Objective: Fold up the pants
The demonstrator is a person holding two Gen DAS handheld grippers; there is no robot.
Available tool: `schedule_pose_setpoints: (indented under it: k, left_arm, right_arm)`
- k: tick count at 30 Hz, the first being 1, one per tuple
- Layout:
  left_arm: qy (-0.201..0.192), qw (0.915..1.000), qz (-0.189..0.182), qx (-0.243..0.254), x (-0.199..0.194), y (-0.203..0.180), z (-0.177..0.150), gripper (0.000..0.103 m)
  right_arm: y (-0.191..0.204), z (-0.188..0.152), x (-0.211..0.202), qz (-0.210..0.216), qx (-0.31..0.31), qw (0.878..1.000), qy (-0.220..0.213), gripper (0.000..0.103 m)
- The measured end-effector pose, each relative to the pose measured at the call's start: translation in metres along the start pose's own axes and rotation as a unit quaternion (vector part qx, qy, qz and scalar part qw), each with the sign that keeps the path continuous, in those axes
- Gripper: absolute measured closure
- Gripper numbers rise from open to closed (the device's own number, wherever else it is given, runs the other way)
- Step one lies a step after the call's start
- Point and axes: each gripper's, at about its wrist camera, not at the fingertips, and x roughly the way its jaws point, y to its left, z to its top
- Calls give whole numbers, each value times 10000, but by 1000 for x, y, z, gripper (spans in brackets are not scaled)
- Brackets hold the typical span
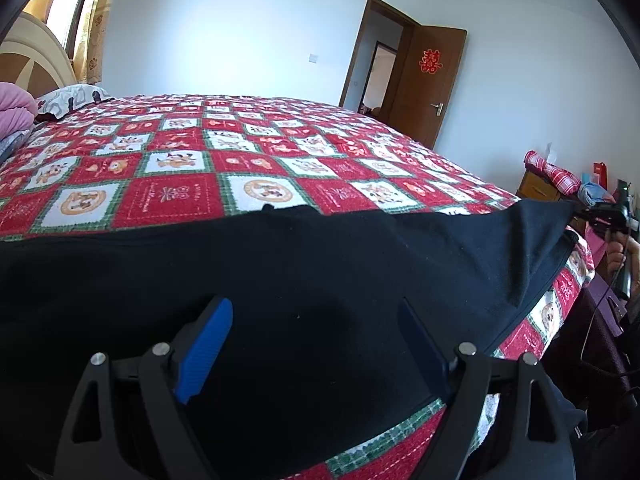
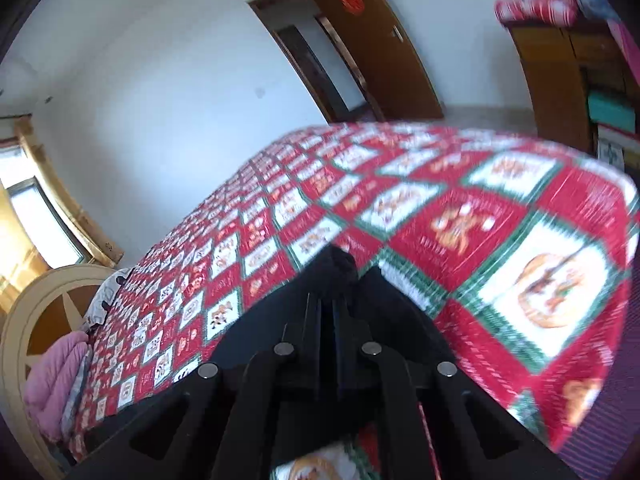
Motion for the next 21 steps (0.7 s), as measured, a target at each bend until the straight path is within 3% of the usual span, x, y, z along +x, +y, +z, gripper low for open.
schedule_pose_setpoints:
  k: [6, 9, 14, 21]
  left_arm:
    - [51, 9999, 41, 145, 2, -3, -2, 15]
    - [51, 9998, 11, 217, 2, -5, -1, 15]
    - [43, 9994, 58, 326, 2, -9, -4, 15]
    - [-80, 9999, -71, 48, -3, -9, -3, 15]
  right_arm:
    - [-28, -17, 1, -601, 113, 9972, 422, 99]
    - [-41, -21, 1, -522, 361, 9969, 463, 99]
    - [-37, -22, 0, -727, 201, 9962, 437, 99]
    - [-43, -24, -5, -644, 457, 9962, 374, 99]
